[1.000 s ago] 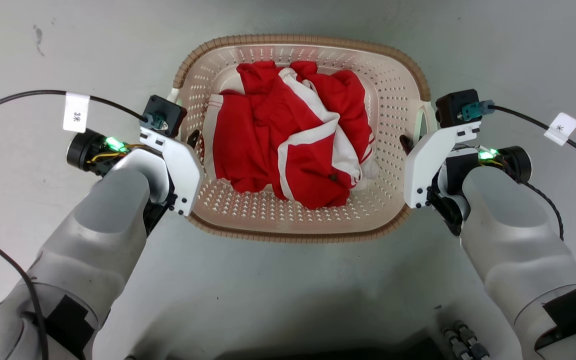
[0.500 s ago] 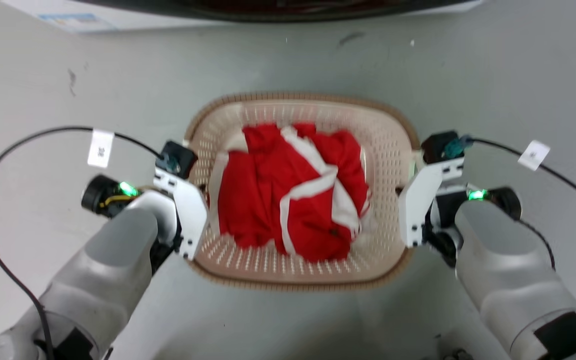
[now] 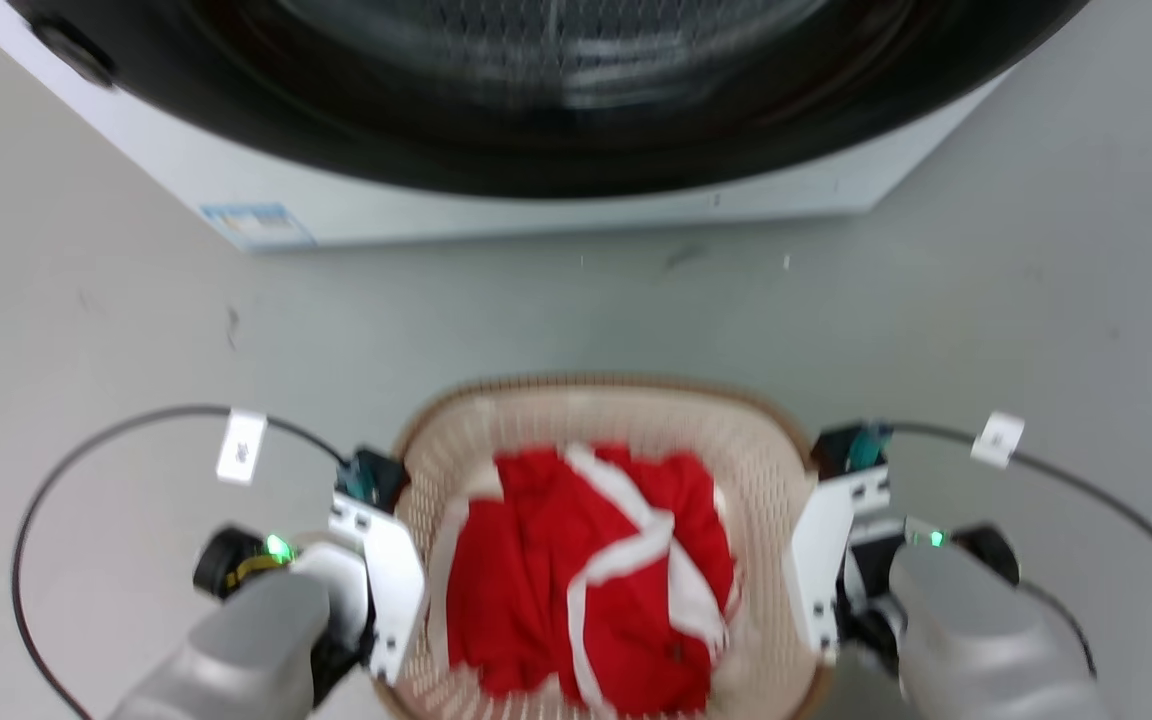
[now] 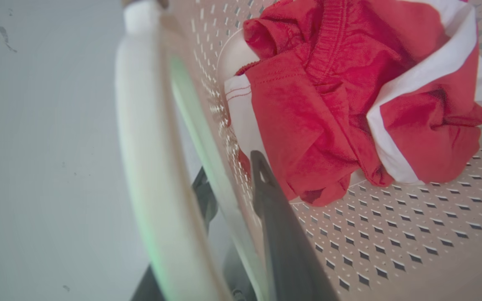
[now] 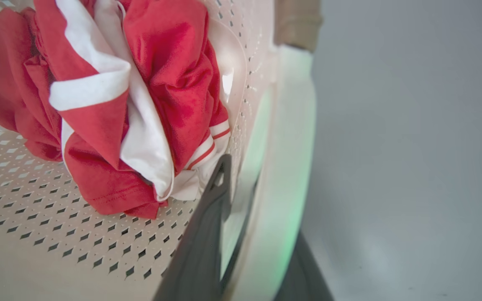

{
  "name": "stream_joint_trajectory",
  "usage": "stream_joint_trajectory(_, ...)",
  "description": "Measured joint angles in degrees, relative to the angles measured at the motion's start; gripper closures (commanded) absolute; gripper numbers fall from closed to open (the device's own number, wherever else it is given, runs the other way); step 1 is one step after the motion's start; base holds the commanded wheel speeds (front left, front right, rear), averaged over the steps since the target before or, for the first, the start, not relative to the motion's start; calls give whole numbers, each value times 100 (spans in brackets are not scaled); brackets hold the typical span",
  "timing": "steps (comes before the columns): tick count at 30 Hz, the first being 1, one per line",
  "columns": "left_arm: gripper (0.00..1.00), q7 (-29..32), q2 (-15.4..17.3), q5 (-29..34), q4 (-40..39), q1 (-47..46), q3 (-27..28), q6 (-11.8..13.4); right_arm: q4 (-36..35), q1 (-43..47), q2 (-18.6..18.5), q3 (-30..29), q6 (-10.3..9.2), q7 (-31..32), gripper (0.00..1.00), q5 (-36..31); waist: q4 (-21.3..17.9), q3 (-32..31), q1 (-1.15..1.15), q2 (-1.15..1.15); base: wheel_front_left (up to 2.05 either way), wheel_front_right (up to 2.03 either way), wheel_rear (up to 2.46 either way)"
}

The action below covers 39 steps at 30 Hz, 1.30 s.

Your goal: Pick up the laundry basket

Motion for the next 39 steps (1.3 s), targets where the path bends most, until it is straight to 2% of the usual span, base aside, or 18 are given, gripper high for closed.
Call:
stream_joint_trajectory(12, 100, 759, 179, -426, -525, 818, -249, 19, -345, 868, -58, 642, -14, 822, 100, 474, 40, -1718, -1, 0, 0, 0, 0)
stream_joint_trajectory(21, 100, 1056, 330, -544, -789, 1301, -298, 26, -491, 1316, -69, 994, -37, 1118, 100, 770, 23, -2820, -2, 0, 0, 0, 0)
stream_joint_trajectory(29, 100, 1247, 432, -608, -978, 1445, -311, 34, -575, 1393, -81, 1244, -42, 1318, 100, 987, -4, -3330, -1, 0, 0, 0, 0)
stream_joint_trajectory(39, 100, 1517, 523, -739, -1150, 1494, -314, 34, -575, 1366, -87, 1451, -42, 1525, 100, 1221, 30, -3574, 0, 0, 0, 0, 0)
